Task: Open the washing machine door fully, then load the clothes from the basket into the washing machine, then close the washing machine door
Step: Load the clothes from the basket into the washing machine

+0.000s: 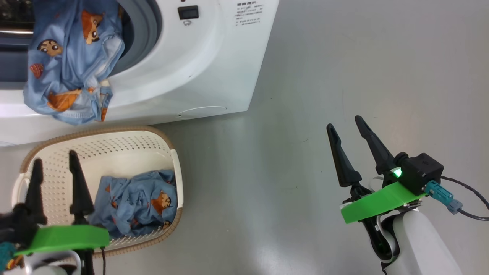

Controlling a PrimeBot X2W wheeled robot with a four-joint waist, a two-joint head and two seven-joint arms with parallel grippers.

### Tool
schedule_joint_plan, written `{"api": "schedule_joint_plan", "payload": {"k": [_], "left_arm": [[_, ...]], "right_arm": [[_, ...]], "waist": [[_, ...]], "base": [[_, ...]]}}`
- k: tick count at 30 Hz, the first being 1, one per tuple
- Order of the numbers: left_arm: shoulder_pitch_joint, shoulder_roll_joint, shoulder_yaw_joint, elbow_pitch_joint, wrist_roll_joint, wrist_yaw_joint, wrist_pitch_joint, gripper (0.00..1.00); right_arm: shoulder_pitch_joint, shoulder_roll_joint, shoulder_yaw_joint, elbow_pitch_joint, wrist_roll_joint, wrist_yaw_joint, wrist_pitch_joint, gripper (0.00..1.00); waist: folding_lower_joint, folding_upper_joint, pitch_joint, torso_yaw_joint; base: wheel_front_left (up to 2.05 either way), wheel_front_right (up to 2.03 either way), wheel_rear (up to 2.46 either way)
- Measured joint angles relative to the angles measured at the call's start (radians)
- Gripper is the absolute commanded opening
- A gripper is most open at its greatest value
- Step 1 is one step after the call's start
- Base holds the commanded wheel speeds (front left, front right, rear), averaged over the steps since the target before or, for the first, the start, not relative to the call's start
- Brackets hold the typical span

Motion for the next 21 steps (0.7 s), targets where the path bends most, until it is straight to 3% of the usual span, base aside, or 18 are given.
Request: {"api": "schedule_joint_plan", "payload": {"k": [21], "left_arm": [[0.118, -0.017, 0.011, 0.085, 0.023, -0.018, 0.000, 1.00]], "right_arm": [[0.000, 0.000, 0.018, 0.014, 0.000, 0.000, 0.000, 1.00]], "waist": [[0.0001, 0.0000, 0.009, -0.013]], "base": [[0.00, 0.00, 0.00]]}}
